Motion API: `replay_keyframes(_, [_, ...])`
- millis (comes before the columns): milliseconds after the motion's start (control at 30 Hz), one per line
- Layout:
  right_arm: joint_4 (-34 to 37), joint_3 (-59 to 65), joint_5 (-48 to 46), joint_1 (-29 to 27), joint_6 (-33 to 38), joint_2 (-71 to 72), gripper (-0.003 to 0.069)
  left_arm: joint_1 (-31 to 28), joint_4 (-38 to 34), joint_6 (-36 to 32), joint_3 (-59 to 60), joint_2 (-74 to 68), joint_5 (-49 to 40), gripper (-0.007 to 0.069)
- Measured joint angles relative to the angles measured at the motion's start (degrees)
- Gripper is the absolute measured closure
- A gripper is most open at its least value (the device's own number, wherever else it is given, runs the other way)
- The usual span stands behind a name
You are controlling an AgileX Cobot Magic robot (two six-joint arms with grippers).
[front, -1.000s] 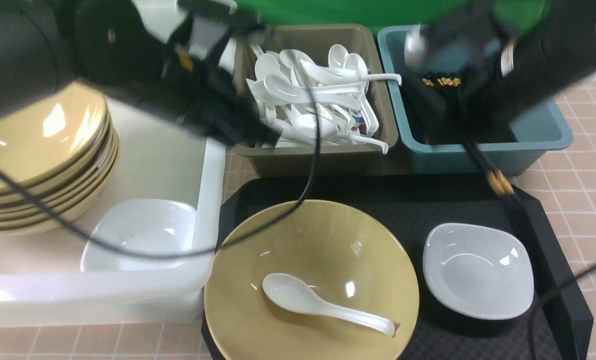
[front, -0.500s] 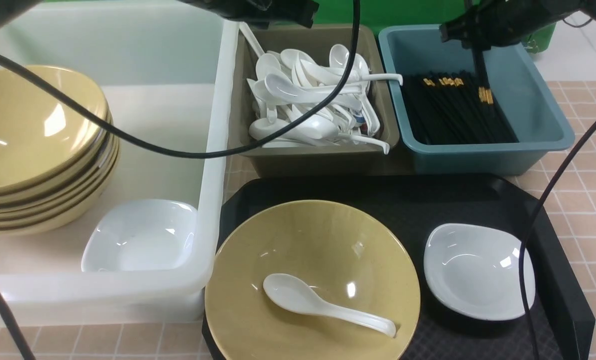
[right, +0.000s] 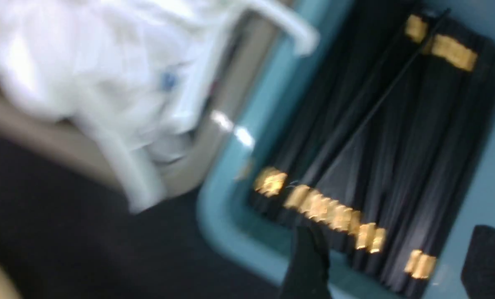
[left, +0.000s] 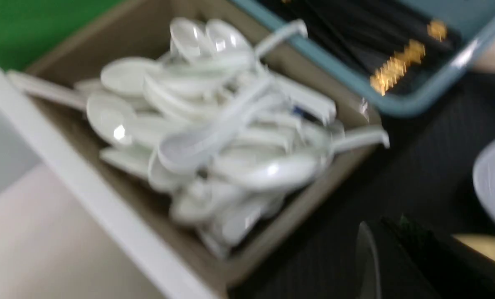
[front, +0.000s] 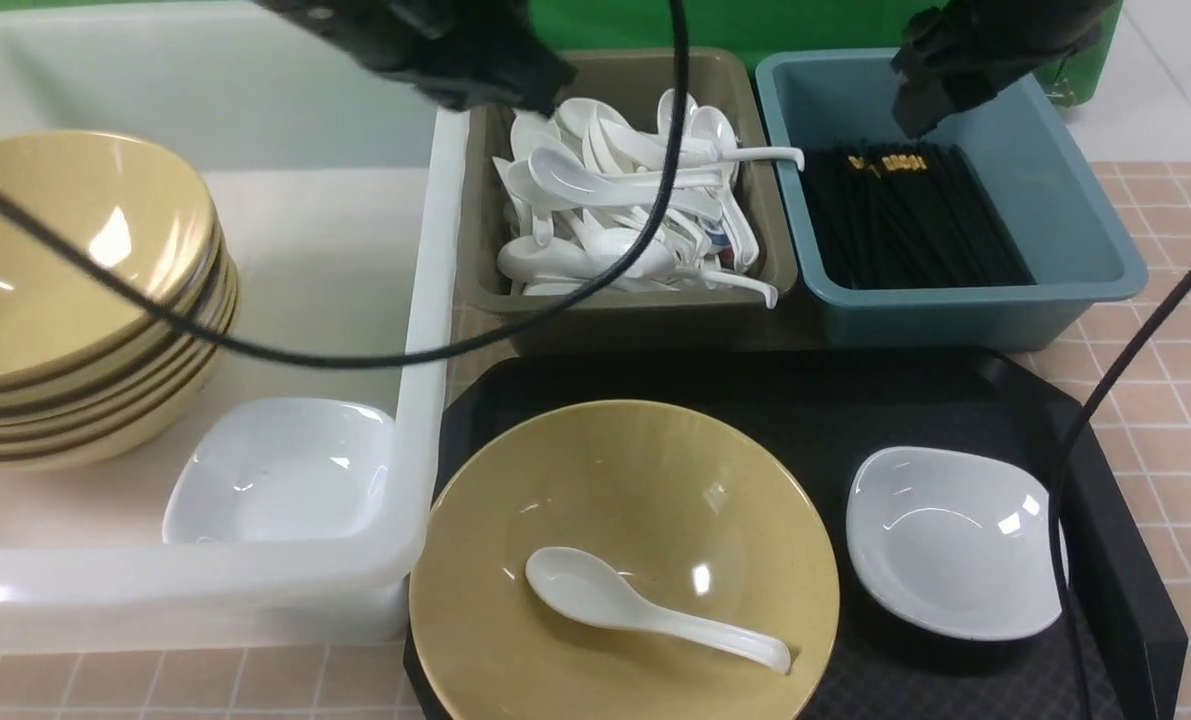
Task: On brown table put chopsticks spoon bowls plates into blue grey white boxes.
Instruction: 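Reach down and grasp the white spoon resting in the bowl with the right gripper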
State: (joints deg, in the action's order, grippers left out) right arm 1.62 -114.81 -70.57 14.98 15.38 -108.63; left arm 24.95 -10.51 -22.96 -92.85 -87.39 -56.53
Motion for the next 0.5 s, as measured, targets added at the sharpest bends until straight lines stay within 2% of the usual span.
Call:
replay_keyframes(67, [0.7, 5.1, -0.3, 3.6, 0.2, 4.6, 0.0149, 0.0, 2.1, 0.0, 4.4, 4.8, -3.9, 0.0623])
replay_keyframes(200, [2.0, 13.7, -0.5, 9.6, 0.8, 9.7, 0.0149, 0.0, 3.0, 0.0, 13.1, 10.7, -4.1, 0.0623])
replay_keyframes(267, [2.6, 20.5, -0.6, 15.1, 1.1, 12.4, 0.0148, 0.0, 3.0, 0.0, 21.1, 16.2, -0.7, 0.0623])
replay_keyframes(300, [2.6, 21.6, -0.6, 15.5, 1.2, 12.5, 0.0148, 0.0, 3.0, 0.0, 22.3, 16.6, -0.3, 0.0623])
replay_keyframes(333, [2.8, 25.5, -0.6, 18.8, 1.2, 13.1, 0.0149, 0.0, 3.0, 0.0, 26.1, 19.4, 2.2, 0.0623])
replay_keyframes(500, [3.0, 32.6, -0.5, 26.9, 3.4, 12.1, 0.0150, 0.0, 1.9, 0.0, 35.6, 24.6, 10.1, 0.0623])
